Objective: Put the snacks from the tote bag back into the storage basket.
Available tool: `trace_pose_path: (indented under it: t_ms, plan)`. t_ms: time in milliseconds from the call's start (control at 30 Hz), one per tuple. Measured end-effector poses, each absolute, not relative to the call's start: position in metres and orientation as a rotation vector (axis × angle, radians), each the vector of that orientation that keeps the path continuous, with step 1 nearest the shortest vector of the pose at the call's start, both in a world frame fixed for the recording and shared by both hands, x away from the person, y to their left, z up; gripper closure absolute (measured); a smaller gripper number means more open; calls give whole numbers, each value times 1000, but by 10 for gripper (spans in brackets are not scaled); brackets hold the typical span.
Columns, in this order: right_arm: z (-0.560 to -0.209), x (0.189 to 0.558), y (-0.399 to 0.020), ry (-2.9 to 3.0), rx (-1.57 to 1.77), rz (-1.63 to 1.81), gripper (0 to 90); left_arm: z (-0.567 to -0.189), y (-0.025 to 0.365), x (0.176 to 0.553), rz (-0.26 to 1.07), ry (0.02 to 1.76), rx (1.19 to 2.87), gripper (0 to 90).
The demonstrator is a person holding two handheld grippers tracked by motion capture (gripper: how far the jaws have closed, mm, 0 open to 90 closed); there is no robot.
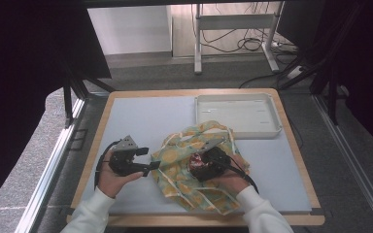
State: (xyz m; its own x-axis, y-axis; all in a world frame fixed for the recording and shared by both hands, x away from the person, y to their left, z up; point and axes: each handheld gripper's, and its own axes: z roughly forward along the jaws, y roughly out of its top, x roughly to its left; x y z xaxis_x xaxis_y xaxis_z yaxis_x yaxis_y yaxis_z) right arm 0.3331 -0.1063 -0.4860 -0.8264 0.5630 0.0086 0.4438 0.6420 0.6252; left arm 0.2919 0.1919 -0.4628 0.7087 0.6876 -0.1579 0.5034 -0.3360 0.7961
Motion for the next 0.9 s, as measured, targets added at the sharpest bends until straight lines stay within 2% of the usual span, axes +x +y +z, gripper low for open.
trace_pose_path:
  t_ms: [900]
  plan:
    - [-475,331,-108,2681,782,982,256,-464,193,293,260,919,2014,285]
